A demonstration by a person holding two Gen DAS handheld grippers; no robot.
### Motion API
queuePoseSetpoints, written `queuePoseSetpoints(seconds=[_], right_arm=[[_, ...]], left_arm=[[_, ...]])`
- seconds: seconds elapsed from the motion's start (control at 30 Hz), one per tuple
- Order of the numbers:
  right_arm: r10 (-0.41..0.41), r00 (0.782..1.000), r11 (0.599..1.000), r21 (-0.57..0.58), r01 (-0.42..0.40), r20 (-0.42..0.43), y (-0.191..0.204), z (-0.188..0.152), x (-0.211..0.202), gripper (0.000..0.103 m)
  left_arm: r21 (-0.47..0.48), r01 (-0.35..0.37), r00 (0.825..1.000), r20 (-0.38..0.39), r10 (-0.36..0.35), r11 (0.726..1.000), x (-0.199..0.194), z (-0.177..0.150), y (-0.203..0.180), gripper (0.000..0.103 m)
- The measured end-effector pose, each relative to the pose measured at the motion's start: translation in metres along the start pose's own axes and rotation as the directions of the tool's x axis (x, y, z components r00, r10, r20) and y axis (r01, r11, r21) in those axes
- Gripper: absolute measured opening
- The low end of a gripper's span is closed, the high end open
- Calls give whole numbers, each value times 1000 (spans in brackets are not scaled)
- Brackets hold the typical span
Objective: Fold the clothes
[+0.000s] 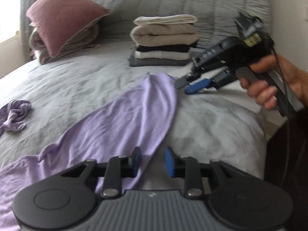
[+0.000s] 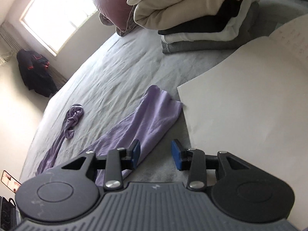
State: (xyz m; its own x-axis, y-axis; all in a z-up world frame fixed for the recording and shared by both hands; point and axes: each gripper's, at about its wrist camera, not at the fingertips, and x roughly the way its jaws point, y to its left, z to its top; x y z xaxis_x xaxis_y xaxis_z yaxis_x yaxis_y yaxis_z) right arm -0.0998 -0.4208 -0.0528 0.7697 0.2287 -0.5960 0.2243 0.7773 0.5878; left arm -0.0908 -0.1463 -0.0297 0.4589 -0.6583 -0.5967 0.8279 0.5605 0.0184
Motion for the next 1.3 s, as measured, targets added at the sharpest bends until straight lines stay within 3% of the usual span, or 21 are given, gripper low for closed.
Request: queuePoseSetpoints(seconds=[0.17, 0.23, 0.33, 0.4, 0.5, 0.63, 0.7, 0.9, 1.03, 1.3], right_arm=[[47, 998, 997, 52, -49, 36, -6, 0, 7, 39], [34, 996, 998, 45, -38, 85, -5, -1, 11, 38], [15, 987, 999, 47, -22, 157, -4, -3, 18, 18], [4, 980, 993, 113, -26, 197, -12, 0, 20, 5], [-29, 965, 987, 162, -14, 260, -17, 6, 9, 4], [-31, 947, 996, 86, 4, 319, -4, 8, -13, 3], [-66, 940, 998, 36, 58, 334, 5, 4, -25, 3], [-183, 934, 966, -118, 228, 308, 23, -8, -49, 3], [-222, 933, 928, -231, 291, 284, 34, -15, -67, 3], [-339, 917, 901, -210, 381, 208, 13, -37, -66, 3]], left_arm=[[-29, -29, 1000, 5, 29, 999, 7, 4, 0, 17], [-35, -36, 999, 7, 36, 999, 8, 5, -1, 6], [-51, -48, 999, 12, 48, 998, 9, 6, 0, 1], [-70, -45, 999, 21, 47, 997, 7, 7, 1, 1], [-88, -25, 999, 44, 29, 996, 2, 10, 0, 1], [-101, -3, 997, 71, 10, 995, -8, 13, -3, 0], [-106, 14, 997, 76, -6, 994, -11, 13, -6, 0], [-97, 56, 996, 72, -49, 994, -17, 10, -17, 0], [-82, 82, 995, 61, -77, 993, -20, 5, -23, 0], [-61, 105, 994, 29, -104, 993, -8, -6, -33, 2]])
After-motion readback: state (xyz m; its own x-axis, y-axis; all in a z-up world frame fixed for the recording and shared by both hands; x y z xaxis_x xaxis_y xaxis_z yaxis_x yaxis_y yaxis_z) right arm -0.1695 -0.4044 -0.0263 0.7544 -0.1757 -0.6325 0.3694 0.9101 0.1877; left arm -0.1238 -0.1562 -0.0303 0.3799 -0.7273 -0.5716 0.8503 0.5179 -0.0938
